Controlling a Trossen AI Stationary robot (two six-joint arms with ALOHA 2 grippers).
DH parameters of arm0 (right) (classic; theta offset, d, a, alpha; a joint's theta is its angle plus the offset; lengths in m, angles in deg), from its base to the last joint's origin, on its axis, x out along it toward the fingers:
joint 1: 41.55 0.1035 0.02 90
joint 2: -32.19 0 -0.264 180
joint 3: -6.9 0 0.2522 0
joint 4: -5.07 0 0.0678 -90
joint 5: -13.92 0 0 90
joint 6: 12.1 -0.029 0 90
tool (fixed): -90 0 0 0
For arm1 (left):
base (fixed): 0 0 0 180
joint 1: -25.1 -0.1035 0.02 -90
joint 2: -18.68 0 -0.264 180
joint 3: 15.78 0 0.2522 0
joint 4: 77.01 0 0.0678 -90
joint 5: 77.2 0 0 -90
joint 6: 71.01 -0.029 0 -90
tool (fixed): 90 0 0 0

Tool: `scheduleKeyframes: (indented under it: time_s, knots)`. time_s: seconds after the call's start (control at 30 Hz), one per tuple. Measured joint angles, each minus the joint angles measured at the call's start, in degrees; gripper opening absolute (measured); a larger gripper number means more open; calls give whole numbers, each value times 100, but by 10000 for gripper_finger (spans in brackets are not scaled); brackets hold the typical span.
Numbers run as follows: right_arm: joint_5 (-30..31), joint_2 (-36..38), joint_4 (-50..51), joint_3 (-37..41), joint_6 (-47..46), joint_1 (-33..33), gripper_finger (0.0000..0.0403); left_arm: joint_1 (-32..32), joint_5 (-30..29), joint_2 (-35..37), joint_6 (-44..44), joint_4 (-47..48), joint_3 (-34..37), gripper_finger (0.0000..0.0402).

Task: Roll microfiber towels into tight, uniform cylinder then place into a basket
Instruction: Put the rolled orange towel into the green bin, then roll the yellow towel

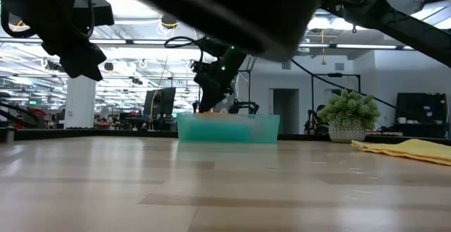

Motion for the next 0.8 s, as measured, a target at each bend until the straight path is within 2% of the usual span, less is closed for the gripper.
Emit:
scheduleKeyframes:
  time_s: [0.4,0.67,0.8]
  knots:
    - [105,-294,-75,-4,-11,73,118,0,153,1,2,4,0,77]
    - [86,149,40,-9,130,19,118,0,155,1,7,0,0,77]
    - [71,454,613,-7,295,25,118,0,155,1,9,2,0,77]
